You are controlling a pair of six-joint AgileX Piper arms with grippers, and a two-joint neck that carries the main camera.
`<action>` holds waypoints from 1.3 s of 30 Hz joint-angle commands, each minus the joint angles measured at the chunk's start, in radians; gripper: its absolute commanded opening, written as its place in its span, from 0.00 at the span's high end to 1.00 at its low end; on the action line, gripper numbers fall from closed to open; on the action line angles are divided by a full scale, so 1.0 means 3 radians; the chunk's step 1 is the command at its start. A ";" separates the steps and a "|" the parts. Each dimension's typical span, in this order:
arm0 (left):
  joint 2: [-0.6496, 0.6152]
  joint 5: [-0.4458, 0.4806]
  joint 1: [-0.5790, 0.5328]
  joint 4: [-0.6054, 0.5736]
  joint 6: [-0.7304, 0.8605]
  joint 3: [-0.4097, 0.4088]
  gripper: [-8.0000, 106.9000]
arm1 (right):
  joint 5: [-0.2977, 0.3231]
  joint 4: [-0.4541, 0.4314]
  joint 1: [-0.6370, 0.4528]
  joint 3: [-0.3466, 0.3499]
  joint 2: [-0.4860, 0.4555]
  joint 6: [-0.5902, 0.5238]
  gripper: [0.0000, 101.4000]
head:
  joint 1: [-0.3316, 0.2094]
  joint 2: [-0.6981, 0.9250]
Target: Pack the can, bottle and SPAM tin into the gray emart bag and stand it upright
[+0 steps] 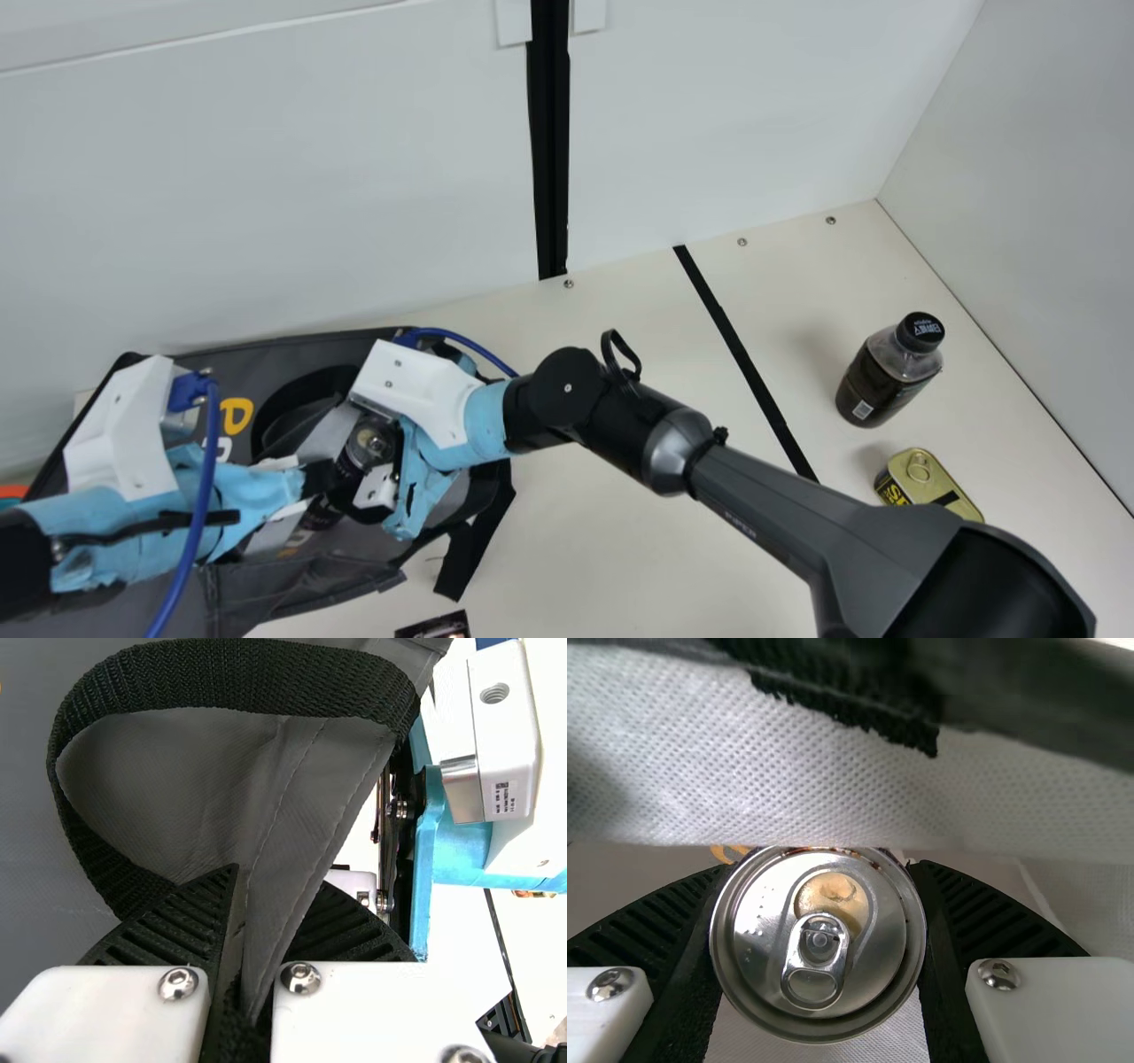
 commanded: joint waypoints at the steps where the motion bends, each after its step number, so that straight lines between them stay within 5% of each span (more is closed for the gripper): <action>1: 0.0000 0.0000 0.0000 0.0000 0.0000 0.0000 1.00 | 0.0020 -0.0012 -0.0008 -0.0007 0.0004 0.0010 0.70 | -0.0076 -0.0003; 20: 0.0000 0.0000 0.0000 0.0000 0.0000 0.0000 1.00 | 0.0083 -0.0096 -0.0035 -0.0056 0.0002 0.0073 0.08 | -0.0076 -0.0003; 39: 0.0000 0.0000 0.0000 0.0000 0.0000 0.0000 1.00 | 0.0217 -0.0276 -0.0205 0.0109 -0.0303 0.0116 0.06 | -0.0076 -0.0003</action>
